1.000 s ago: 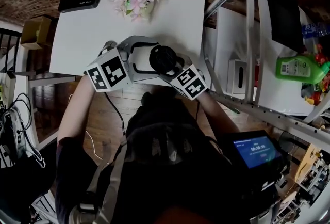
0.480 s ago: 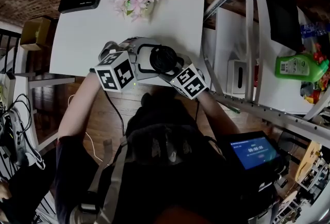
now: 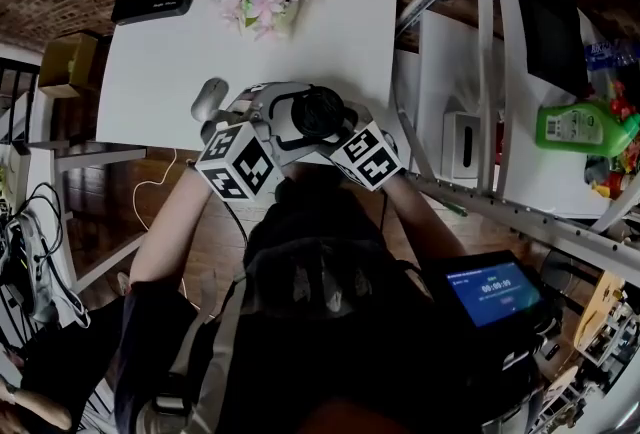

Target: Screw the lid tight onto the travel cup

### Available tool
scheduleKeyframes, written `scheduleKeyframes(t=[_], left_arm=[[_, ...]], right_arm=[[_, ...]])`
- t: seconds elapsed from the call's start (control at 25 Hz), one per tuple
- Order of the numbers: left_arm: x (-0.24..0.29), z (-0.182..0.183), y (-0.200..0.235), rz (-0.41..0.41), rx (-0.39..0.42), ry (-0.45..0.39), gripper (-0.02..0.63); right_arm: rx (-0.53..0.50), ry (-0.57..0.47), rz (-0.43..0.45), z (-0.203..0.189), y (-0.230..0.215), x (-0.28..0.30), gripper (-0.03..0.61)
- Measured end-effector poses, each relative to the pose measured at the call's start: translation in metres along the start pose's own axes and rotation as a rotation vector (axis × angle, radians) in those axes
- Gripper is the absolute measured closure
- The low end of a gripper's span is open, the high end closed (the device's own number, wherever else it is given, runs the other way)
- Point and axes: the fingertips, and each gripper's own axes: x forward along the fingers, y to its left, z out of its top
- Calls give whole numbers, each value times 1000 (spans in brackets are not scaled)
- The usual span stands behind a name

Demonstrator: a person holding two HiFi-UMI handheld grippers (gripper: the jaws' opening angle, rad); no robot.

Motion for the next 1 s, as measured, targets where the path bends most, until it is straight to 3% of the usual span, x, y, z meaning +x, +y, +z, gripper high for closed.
scheduleKeyframes(t=[0.24,0.44,0.6,0.76,1.0], left_arm=[[-21,3,14,-62,-10,-35,239],[-20,-5,18,-259,-132,-59,238],[-9,-9,9,-335,-186,-69,238],[-3,-11,7,-303,-195,-101,242],[-2,-9,8,-186,-232,-155,244]], right_arm=[[2,-5,11,0,1,1,219],[6,-6,22,-1,2,0,218],[3,2,31,-1,2,0,218],[0,2,33,0,2,0,218],[3,5,31,-1,1,0,218]])
